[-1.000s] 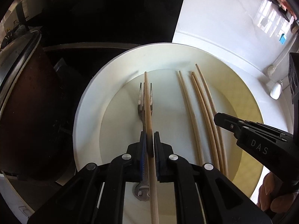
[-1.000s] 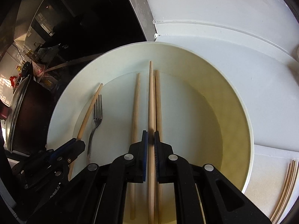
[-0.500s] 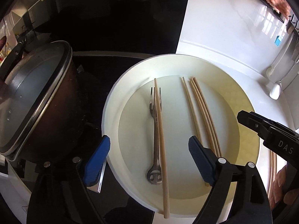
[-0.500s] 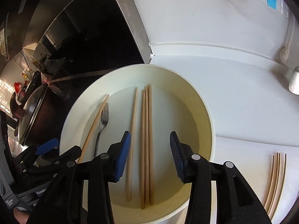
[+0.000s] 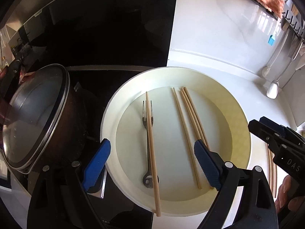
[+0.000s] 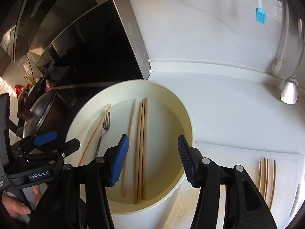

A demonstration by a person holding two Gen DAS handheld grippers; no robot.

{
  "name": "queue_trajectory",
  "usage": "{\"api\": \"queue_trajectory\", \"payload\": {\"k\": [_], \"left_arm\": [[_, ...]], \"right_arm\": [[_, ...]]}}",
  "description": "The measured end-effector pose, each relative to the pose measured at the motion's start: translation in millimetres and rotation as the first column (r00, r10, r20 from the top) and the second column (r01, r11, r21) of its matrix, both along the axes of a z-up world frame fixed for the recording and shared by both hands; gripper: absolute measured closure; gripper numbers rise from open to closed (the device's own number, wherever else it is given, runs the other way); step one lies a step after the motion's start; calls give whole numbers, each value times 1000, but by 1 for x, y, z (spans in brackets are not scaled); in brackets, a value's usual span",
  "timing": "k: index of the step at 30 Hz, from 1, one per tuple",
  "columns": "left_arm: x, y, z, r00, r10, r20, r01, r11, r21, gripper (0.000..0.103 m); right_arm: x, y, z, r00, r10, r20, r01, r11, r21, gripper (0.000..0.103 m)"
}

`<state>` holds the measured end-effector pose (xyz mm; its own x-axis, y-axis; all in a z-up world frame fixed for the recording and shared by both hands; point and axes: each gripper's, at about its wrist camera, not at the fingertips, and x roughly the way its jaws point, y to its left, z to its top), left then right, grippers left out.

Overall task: Organize utensils
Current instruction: 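Withdraw both tools from the bowl back over the cutting board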

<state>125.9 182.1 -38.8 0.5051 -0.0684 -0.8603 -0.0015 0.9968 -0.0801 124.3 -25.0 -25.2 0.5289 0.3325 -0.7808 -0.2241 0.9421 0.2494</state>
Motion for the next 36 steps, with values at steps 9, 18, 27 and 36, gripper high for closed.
{"api": "queue_trajectory", "payload": {"k": [9, 18, 27, 36], "left_arm": [[-10, -7, 26, 996, -39, 77, 40, 999, -14, 14], [-11, -33, 25, 984, -142, 112, 145, 989, -22, 11], [-17, -87, 17, 965, -238, 107, 240, 971, -7, 11], [-66, -159, 24, 972, -196, 129, 204, 978, -52, 8]], "right_arm": [[-14, -11, 19, 999, -45, 30, 45, 999, 29, 50], [-53, -51, 27, 973, -214, 86, 213, 977, 22, 48], [-115, -123, 7, 914, -402, 49, 403, 915, 5, 48], [-170, -223, 6, 890, -451, 72, 451, 892, 15, 45]]}}
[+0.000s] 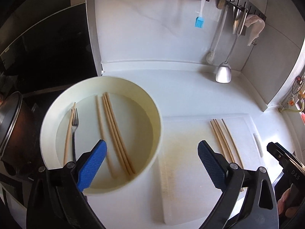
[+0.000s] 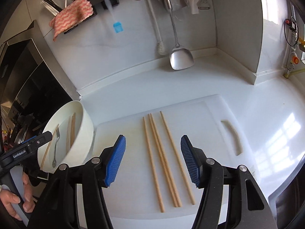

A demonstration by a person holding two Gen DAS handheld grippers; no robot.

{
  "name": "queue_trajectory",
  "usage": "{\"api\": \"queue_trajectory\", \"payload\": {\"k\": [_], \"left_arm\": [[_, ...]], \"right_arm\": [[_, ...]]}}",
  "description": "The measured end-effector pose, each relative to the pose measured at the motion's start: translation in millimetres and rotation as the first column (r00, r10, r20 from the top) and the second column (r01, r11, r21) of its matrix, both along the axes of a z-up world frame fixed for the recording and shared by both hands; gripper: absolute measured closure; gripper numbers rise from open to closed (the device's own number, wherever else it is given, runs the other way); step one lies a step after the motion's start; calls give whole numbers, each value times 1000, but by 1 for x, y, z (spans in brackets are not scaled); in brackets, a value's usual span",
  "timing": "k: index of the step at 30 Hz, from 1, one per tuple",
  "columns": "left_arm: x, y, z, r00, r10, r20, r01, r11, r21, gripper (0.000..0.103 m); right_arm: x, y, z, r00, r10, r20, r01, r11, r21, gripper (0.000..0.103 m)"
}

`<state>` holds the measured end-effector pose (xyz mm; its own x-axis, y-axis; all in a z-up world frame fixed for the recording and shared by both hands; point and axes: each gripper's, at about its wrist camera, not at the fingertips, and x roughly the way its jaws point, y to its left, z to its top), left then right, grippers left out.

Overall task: Organize utensils
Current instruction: 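Withdraw both tools from the bowl back over the cutting board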

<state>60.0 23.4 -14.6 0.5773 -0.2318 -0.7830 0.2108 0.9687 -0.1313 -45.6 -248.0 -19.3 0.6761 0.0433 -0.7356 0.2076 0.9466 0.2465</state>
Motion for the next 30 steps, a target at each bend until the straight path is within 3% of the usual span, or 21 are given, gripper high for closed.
{"api": "queue_trajectory", "payload": {"k": [5, 12, 16, 23, 30], "left_arm": [[-36, -44, 0, 996, 80, -23, -81, 996, -28, 8], [-69, -89, -5, 991, 131, -32, -129, 990, 50, 8], [-75, -103, -13, 994, 105, -13, -104, 991, 83, 8], [-66, -109, -43, 998, 57, 0, -57, 996, 75, 8], [-55, -111, -70, 995, 95, -6, -95, 994, 51, 8]], "right_arm": [[-29, -60, -4, 999, 36, 11, -37, 999, 13, 42], [-39, -101, -22, 995, 97, -18, -96, 995, 37, 42], [-37, -99, -32, 995, 96, -15, -95, 994, 48, 42], [-37, -75, -47, 998, 59, -7, -59, 998, 10, 42], [-24, -57, -66, 996, 85, 11, -85, 996, -5, 42]]}}
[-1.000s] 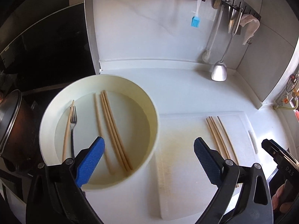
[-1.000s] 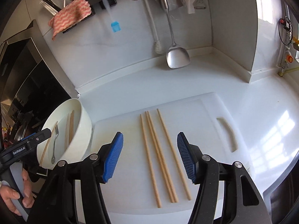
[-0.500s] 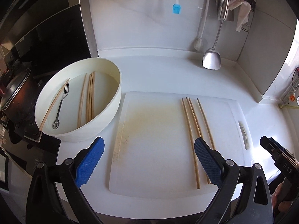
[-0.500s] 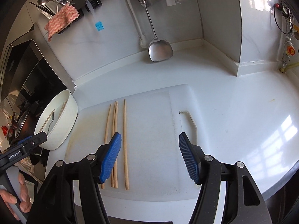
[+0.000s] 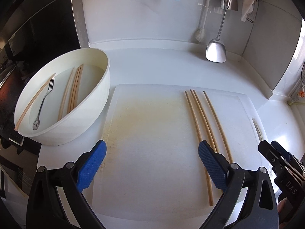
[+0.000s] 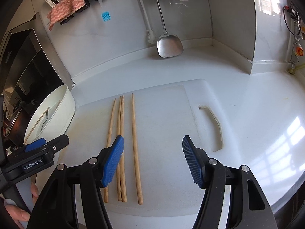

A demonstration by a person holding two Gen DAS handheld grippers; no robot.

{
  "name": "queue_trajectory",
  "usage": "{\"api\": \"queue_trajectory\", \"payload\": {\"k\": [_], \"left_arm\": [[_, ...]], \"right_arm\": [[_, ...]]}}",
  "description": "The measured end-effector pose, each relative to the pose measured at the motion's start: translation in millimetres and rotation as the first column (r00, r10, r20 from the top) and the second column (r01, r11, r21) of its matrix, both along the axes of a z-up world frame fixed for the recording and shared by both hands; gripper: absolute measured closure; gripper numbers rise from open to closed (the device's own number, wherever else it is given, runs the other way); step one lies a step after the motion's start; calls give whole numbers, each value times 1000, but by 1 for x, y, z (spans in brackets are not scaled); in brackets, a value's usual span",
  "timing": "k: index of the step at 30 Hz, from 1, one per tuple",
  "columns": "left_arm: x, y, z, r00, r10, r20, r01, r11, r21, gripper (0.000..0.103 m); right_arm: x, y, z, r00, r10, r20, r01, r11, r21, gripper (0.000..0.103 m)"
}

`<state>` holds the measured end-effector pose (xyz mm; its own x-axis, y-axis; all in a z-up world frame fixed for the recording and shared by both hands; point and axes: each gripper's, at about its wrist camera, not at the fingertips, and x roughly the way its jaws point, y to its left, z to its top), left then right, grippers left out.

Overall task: Organize utensils
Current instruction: 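Withdraw both tools from the bowl back over the cutting board, then lower both tools toward the wooden chopsticks on the cutting board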

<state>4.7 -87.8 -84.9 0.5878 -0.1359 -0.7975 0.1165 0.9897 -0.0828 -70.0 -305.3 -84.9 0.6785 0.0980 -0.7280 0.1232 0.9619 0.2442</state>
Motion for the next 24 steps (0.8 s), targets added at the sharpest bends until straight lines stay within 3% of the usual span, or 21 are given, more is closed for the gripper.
{"api": "queue_trajectory", "payload": {"k": [7, 12, 15, 24], "left_arm": [[0, -2, -21, 997, 73, 20, -72, 995, -65, 8], [0, -8, -30, 992, 110, 56, -108, 994, -30, 8], [-1, -3, -32, 990, 129, 48, -126, 990, -66, 8], [-2, -2, -39, 989, 141, 36, -139, 989, -54, 8]], "right_arm": [[16, 8, -21, 998, 47, 28, -47, 999, -14, 42], [26, 13, -37, 998, 63, -2, -63, 997, -35, 42], [30, 16, -42, 998, 64, -20, -65, 996, -66, 42], [40, 25, -48, 995, 90, -35, -94, 988, -124, 42]]}}
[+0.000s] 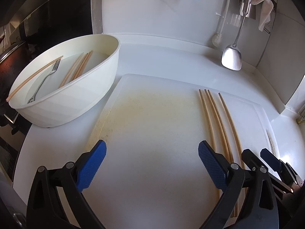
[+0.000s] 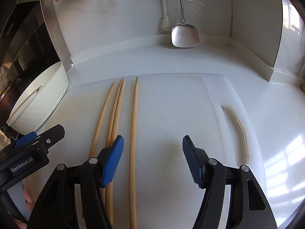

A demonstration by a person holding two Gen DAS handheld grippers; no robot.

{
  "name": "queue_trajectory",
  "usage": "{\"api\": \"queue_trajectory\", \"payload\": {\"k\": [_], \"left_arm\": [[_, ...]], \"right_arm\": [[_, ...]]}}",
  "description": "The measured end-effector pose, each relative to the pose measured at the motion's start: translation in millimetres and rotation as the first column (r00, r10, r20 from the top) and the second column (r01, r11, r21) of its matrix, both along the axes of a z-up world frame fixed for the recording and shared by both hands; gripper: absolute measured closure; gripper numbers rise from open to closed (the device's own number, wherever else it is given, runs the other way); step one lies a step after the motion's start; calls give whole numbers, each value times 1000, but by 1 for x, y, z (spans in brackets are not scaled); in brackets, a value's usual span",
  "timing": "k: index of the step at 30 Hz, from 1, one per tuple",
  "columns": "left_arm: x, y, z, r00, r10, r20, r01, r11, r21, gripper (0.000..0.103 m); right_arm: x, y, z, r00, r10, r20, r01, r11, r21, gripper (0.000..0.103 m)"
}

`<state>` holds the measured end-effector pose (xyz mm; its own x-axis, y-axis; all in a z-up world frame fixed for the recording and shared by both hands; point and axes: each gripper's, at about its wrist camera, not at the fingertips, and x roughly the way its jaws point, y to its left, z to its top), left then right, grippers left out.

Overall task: Organize utensils
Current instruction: 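Lower both tools toward the wooden chopsticks on the cutting board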

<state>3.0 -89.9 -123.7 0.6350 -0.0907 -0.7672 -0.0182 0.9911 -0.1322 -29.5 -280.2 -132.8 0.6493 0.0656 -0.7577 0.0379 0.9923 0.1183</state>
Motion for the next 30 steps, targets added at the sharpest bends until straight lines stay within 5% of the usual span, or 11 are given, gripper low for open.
{"api": "queue_trajectory", "payload": {"k": [20, 30], "left_arm": [[2, -13, -5, 1000, -9, -11, 9, 1000, 2, 8], [5, -23, -5, 1000, -20, -18, 20, 1000, 10, 8]], "right_arm": [[6, 7, -8, 1000, 14, -2, -14, 992, -122, 43], [5, 6, -7, 1000, 25, 16, -23, 991, -130, 73]]}}
